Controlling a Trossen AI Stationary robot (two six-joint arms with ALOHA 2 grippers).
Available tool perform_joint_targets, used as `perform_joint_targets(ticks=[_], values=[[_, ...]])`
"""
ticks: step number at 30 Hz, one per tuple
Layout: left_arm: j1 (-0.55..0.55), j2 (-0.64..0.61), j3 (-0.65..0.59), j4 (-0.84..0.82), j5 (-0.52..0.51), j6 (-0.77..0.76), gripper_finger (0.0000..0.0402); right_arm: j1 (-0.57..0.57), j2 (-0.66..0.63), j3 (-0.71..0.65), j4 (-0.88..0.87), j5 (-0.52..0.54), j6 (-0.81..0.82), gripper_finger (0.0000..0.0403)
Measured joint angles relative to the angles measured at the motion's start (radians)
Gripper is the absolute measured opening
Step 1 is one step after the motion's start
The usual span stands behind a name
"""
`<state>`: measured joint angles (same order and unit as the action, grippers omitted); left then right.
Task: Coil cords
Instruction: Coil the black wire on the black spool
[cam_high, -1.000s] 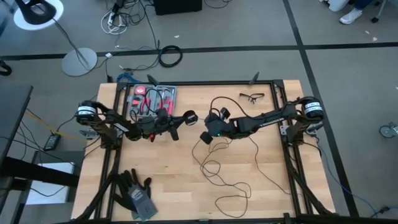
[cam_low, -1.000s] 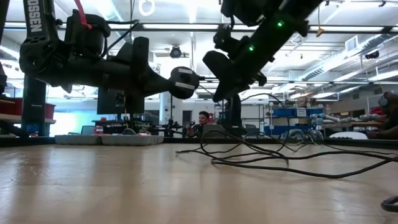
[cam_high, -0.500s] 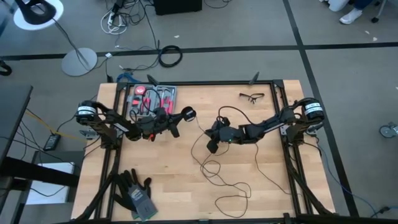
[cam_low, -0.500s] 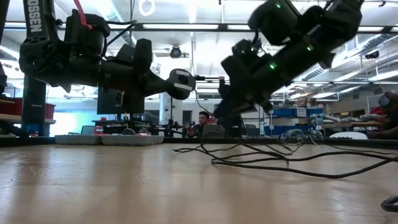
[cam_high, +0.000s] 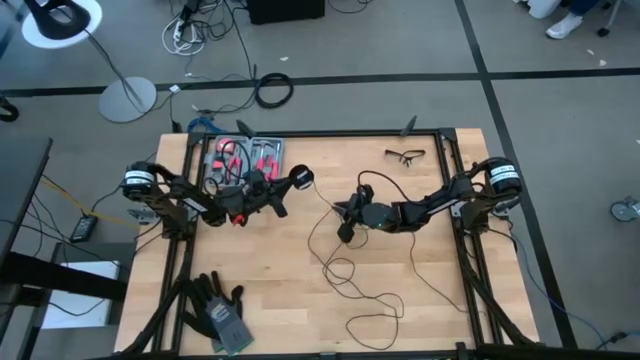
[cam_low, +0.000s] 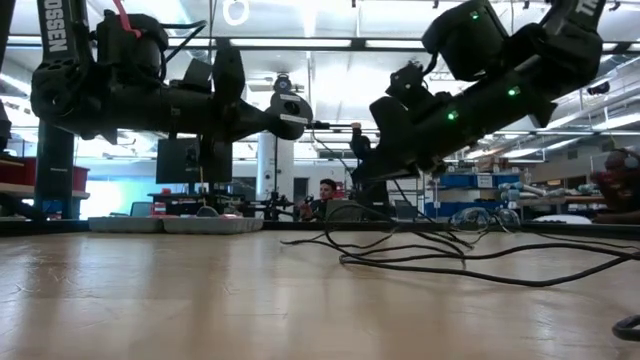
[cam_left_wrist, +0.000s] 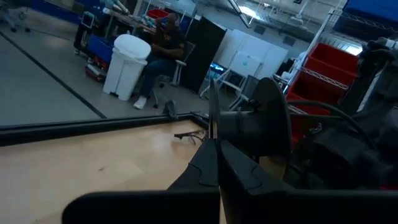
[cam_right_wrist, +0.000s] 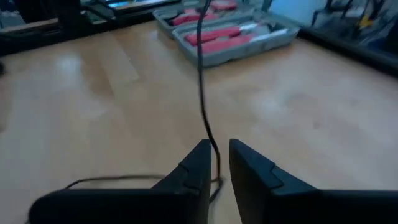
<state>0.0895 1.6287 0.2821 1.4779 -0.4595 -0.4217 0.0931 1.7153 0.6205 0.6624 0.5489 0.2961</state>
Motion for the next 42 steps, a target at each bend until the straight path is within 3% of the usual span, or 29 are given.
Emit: perform_joint_targets(ticks=[9, 14, 20, 23, 28, 35, 42], values=[[0.002, 0.0, 0.0, 0.053, -0.004, 0.027, 0.0, -0.048, 0.0, 0.0, -0.003, -0.07, -0.037, 0.0059], [0.002, 0.0, 0.0, 0.053, -0.007, 0.026, 0.0, -0.051, 0.0, 0.0, -0.005, -0.046, -0.038, 0.0055], [0.002, 0.0, 0.0, 0.055, -0.014, 0.026, 0.0, -0.058, 0.0, 0.001, -0.006, -0.07, -0.045, 0.0009], [0.002, 0.0, 0.0, 0.055, -0.03, 0.025, 0.0, -0.057, 0.001, 0.025, -0.01, -0.11, -0.042, 0.0004], [0.002, 0.0, 0.0, 0.015, -0.07, 0.018, 0.0, -0.054, 0.09, 0.148, -0.039, -0.179, -0.054, 0.0001], [-0.019, 0.0, 0.004, -0.074, -0.078, -0.002, 0.0, -0.054, 0.29, 0.417, -0.225, -0.316, -0.11, 0.0001], [-0.056, 0.0, 0.004, -0.269, -0.082, -0.058, 0.0, -0.057, 0.248, 0.528, -0.299, -0.372, -0.237, 0.0]])
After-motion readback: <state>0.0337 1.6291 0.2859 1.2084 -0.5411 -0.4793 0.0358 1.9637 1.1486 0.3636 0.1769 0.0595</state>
